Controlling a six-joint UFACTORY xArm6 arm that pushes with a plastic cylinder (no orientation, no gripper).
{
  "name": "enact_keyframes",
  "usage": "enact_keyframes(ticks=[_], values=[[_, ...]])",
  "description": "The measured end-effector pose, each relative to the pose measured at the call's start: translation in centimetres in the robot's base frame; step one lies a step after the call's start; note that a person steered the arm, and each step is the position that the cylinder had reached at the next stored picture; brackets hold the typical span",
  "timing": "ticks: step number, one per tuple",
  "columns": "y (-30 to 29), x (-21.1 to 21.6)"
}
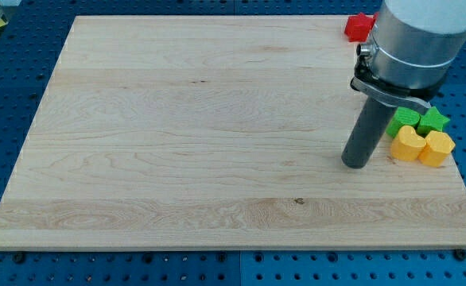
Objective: Move the arm to the top side of the blue triangle
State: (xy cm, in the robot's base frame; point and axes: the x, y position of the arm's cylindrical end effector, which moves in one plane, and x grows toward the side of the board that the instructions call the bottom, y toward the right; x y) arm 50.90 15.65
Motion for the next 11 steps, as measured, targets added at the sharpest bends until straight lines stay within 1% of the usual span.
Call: enact_keyframes(ticks=[2, 4, 5, 9, 11], values=[[-3.5, -4.5], [-3.5, -11.0], [-2.7, -12.9], [6.0, -16.0], [13.6, -15.2]])
